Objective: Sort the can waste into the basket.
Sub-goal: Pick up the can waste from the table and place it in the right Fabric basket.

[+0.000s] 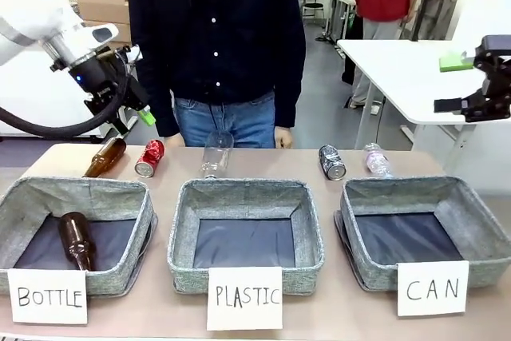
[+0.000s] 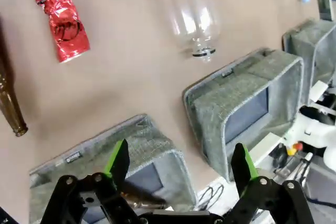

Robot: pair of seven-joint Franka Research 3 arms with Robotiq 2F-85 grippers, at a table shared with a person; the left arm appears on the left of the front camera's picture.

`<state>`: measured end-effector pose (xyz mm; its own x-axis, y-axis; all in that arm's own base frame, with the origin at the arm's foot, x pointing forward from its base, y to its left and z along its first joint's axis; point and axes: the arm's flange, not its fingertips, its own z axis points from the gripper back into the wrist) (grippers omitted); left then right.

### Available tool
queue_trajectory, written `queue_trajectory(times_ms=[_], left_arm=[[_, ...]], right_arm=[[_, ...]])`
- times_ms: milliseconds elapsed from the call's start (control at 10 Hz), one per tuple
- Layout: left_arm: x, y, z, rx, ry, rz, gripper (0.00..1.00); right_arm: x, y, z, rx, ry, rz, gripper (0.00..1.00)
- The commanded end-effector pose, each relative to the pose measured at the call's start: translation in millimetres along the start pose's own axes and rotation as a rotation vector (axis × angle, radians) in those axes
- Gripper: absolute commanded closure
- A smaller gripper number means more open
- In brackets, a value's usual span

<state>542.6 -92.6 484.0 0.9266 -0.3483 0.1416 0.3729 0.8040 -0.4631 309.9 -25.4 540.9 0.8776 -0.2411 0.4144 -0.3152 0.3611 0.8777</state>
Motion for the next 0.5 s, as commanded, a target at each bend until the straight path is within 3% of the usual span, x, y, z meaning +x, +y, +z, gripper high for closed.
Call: queue_trajectory(times_ms=[0, 200, 300, 400], left_arm=[[-23.6, -19.2, 24.7, -0.031, -0.012, -0.047, 0.0], [-4.0, -6.2, 7.5, -0.007, -0.002, -0.011, 0.0], [7.6, 7.6, -2.4, 0.054, -0.288, 0.229, 0.0], [22.9, 17.8, -11.9, 0.076, -0.299, 0.289, 0.0]], right_arm=[[4.2, 0.1, -2.6, 0.021, -0.015, 0.028, 0.0], [4.2, 0.1, -2.6, 0.021, -0.015, 0.028, 0.0], [4.2, 0.1, -2.6, 0.021, -0.015, 0.028, 0.0], [4.2, 0.1, -2.6, 0.021, -0.015, 0.028, 0.0]])
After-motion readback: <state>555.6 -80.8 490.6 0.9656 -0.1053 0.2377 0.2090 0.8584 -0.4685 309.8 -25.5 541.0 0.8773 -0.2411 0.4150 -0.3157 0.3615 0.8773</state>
